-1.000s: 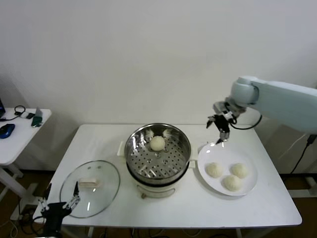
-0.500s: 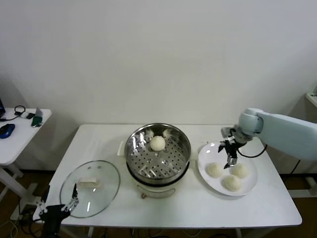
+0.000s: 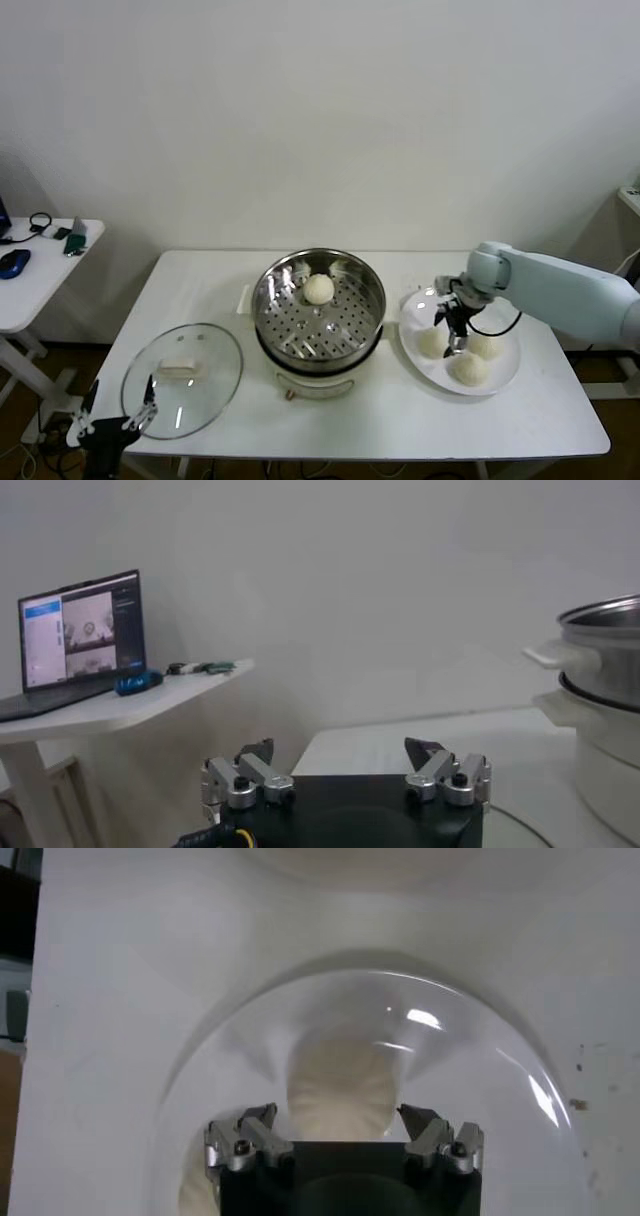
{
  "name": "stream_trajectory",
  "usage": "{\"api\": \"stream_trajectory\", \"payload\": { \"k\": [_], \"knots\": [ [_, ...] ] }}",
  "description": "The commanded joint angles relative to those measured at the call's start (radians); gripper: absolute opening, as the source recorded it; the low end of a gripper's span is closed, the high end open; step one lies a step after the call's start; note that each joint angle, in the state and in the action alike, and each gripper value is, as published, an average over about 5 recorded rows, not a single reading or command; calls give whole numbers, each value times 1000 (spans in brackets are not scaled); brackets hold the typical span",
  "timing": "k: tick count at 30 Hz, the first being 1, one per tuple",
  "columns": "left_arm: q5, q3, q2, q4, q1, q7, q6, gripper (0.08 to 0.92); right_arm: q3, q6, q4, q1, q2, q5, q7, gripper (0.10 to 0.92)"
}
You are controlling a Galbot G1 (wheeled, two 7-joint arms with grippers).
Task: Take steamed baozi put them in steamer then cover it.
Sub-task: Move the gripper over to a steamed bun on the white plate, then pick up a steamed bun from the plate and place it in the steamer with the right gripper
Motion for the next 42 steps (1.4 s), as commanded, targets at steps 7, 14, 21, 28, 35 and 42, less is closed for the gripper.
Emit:
{"api": "stream_trajectory", "payload": {
  "k": [7,14,21,28,35,42],
  "knots": [
    [1,-1,-2,0,2,-1,-1,823,30,1,-53,-47,37,-17,-3,762],
    [1,-5,-2,-6,4,0,1,823,34,3,-42,-39,30,2,-6,674],
    [0,-16,-3,-30,9,1,8,823,-1,-8,-11,65,-1,118,1,654],
    [9,-10,-12,-66,21,1,12,823,-133,-12,8,321,7,311,-1,645],
    [19,8,-19,-74,21,2,14,823,-328,-1,47,627,97,546,-15,645],
    [22,24,-11,-79,17,4,19,823,-350,-36,103,712,225,672,25,645]
  ]
}}
